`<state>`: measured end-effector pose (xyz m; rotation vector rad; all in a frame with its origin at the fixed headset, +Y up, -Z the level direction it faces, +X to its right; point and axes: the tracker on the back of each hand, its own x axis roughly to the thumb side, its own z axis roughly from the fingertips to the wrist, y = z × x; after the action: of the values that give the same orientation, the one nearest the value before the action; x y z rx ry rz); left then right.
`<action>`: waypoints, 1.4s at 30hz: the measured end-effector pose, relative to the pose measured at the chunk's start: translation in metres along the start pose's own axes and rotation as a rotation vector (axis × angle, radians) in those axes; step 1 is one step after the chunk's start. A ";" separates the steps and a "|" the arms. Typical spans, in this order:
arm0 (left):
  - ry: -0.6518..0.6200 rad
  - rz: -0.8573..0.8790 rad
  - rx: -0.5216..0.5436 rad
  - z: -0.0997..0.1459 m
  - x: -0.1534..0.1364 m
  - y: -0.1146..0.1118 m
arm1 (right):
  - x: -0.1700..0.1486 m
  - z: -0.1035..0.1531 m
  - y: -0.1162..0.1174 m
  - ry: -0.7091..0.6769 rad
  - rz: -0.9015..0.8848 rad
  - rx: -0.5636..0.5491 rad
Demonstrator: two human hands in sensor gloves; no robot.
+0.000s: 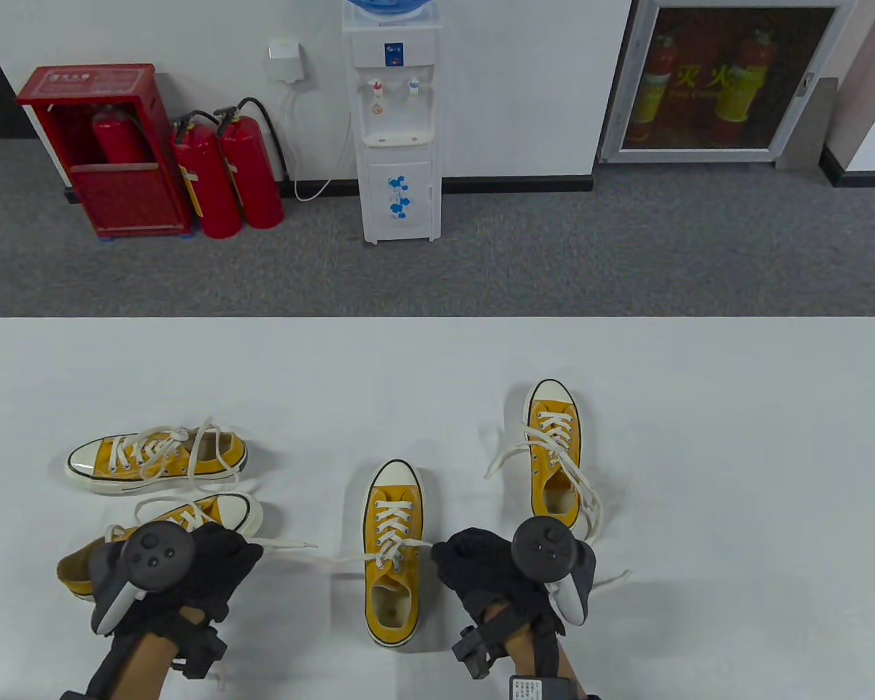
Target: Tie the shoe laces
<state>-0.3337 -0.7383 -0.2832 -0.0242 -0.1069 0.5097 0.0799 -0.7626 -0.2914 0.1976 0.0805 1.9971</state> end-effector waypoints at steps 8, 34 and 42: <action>-0.004 0.002 -0.003 0.000 0.001 -0.001 | -0.005 0.001 0.001 0.013 -0.282 0.007; -0.049 0.028 -0.005 0.001 0.007 -0.004 | 0.013 -0.002 0.028 -0.076 -0.707 0.264; -0.071 0.171 -0.044 0.001 0.010 -0.008 | 0.015 -0.003 0.029 -0.061 -0.683 0.232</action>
<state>-0.3214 -0.7401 -0.2813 -0.0591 -0.1865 0.6787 0.0470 -0.7613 -0.2884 0.3298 0.3002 1.2973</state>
